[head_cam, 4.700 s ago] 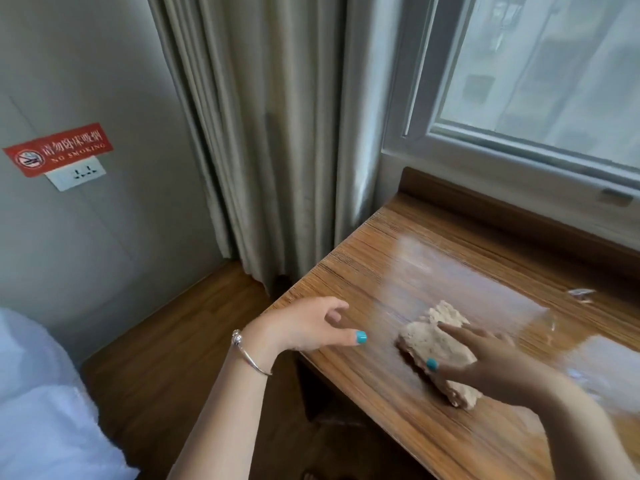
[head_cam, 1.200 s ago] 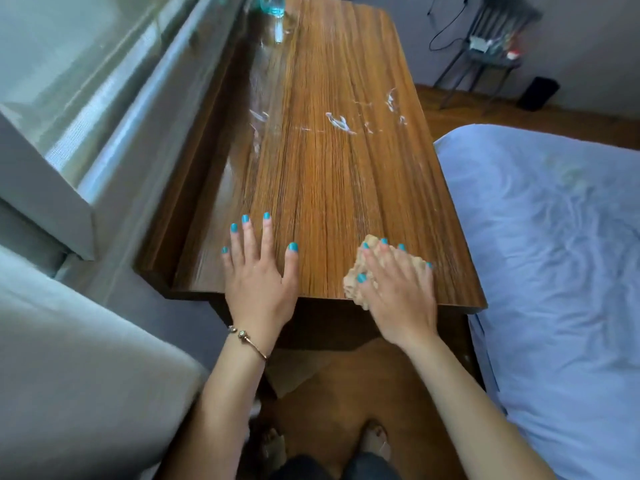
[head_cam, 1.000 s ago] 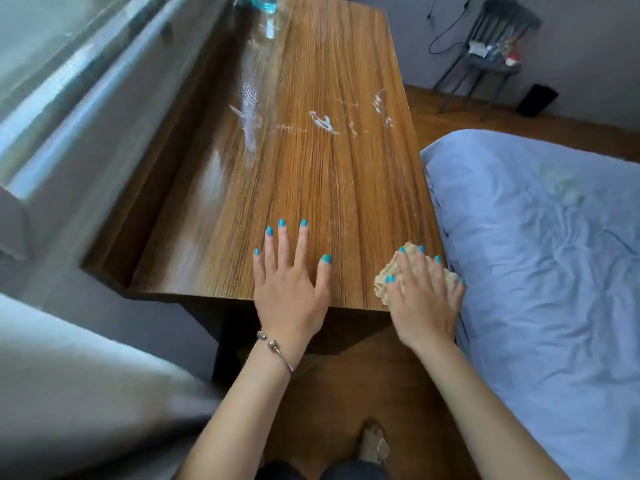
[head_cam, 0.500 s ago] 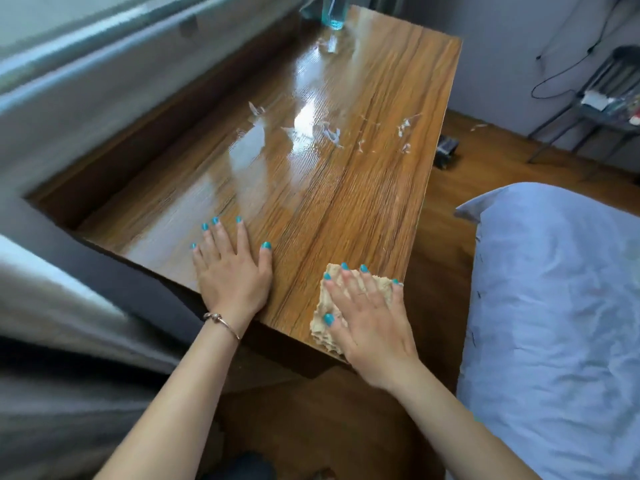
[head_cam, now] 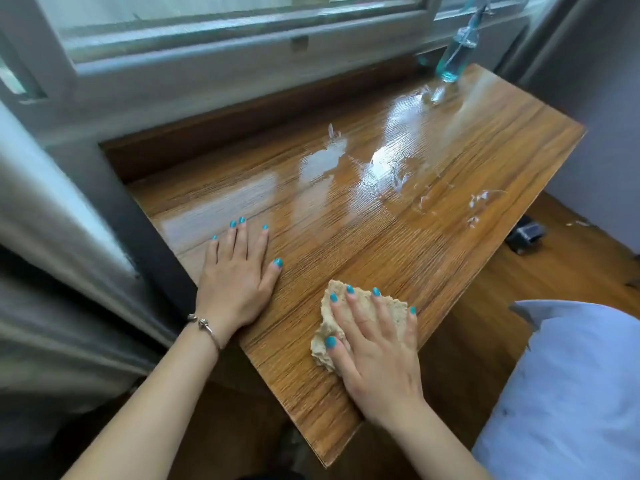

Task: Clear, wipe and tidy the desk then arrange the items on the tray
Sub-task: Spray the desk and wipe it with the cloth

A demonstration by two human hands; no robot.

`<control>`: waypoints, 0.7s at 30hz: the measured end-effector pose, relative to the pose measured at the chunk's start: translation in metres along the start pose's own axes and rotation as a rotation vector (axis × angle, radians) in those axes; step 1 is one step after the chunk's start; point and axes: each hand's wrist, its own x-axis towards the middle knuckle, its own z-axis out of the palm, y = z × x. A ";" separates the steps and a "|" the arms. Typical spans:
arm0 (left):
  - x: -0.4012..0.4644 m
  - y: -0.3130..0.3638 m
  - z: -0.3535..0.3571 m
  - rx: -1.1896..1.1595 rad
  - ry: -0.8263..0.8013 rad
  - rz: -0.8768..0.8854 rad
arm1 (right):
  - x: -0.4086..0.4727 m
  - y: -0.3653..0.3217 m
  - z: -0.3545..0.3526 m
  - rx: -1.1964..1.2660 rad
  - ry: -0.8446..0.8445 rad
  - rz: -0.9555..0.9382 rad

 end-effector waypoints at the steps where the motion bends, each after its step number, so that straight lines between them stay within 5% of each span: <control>1: 0.001 0.006 0.002 0.000 0.009 -0.037 | -0.006 0.007 0.000 -0.013 -0.027 -0.043; 6: 0.009 0.039 0.009 -0.034 0.059 -0.287 | 0.060 0.027 -0.013 -0.026 -0.074 -0.290; 11: 0.011 0.057 0.008 -0.047 0.073 -0.485 | 0.187 0.005 -0.030 -0.031 -0.131 -0.292; 21: 0.022 0.082 0.009 -0.010 0.173 -0.747 | 0.105 0.098 -0.029 -0.073 -0.119 -0.789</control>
